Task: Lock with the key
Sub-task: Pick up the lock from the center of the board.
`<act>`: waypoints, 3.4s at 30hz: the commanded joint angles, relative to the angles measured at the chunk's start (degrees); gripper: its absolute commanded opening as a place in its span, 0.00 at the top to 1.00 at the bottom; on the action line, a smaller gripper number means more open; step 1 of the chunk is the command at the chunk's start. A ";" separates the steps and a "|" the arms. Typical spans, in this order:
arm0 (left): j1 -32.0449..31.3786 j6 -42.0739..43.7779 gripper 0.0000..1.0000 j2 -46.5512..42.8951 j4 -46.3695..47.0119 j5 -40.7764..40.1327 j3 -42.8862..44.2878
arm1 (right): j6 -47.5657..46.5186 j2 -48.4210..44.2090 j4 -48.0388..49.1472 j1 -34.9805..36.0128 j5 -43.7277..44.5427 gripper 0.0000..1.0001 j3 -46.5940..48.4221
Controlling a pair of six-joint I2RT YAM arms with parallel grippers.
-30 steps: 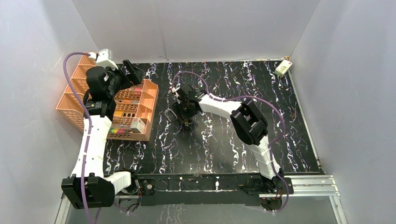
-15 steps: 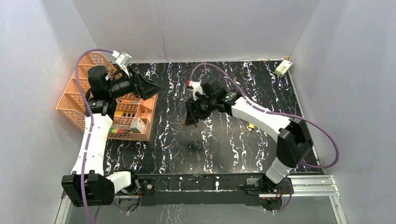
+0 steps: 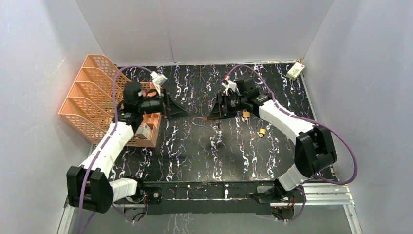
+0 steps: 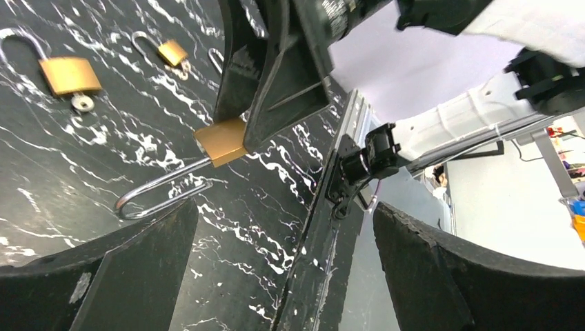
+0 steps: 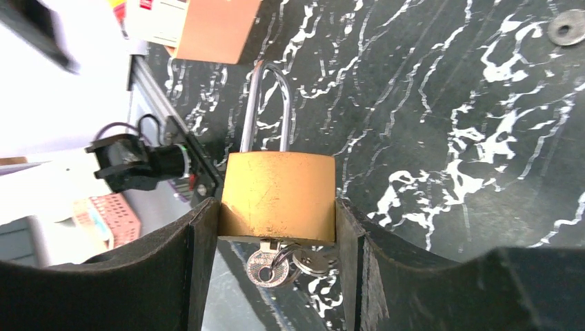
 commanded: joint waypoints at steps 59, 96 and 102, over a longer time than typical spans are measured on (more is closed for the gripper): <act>0.16 -18.69 0.37 8.16 43.90 6.75 -5.46 | 35.49 -5.12 38.05 -6.46 -29.99 0.57 -4.07; -0.70 -24.06 1.00 6.36 49.84 -6.60 -0.78 | 6.34 -2.40 11.37 -6.55 -23.94 0.01 13.16; -0.70 -24.18 1.00 4.44 54.41 -10.63 -1.06 | 0.59 -15.53 25.06 -6.56 -9.49 0.01 1.28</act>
